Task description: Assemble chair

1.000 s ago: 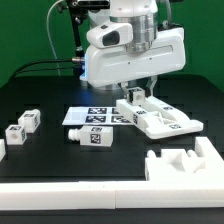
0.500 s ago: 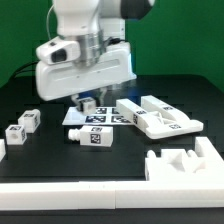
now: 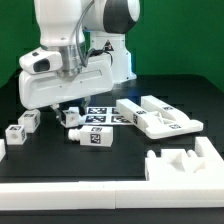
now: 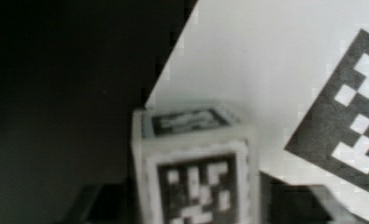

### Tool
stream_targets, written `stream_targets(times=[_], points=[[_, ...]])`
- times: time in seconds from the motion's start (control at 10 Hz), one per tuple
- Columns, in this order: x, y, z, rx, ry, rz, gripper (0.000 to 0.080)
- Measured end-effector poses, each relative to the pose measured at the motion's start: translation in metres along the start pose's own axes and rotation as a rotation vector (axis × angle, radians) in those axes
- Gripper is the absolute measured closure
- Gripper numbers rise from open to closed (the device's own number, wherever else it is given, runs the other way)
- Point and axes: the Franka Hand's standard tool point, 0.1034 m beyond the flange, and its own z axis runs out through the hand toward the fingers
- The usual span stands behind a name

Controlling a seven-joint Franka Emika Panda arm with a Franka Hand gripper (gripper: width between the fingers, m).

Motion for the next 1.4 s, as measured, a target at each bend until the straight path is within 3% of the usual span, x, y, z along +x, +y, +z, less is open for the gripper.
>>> stream_targets(times=[0.1,0.2,0.3,0.5,0.8,0.9,1.0,1.1,1.2,1.3,1.4], points=[[0.0,0.0,0.0,0.0,0.0,0.0,0.0271],[0.0,0.0,0.0,0.001,-0.001,0.002,0.0271],[0.009,-0.002,-0.01,0.017,-0.009,0.012,0.0172],[0.023,0.001,-0.039,0.052,-0.007,0.04,0.0156],[0.021,0.001,-0.036,0.048,-0.007,0.04,0.015],[0.018,0.005,-0.036,0.062,-0.02,0.057,0.015],[0.014,0.026,-0.044,0.085,-0.056,0.11,0.015],[0.01,0.047,-0.051,0.088,-0.065,0.141,0.015],[0.004,0.048,-0.051,0.115,-0.064,0.162,0.015],[0.0,0.038,-0.052,0.176,-0.066,0.184,0.015],[0.003,0.038,-0.051,0.169,-0.12,0.181,0.015]])
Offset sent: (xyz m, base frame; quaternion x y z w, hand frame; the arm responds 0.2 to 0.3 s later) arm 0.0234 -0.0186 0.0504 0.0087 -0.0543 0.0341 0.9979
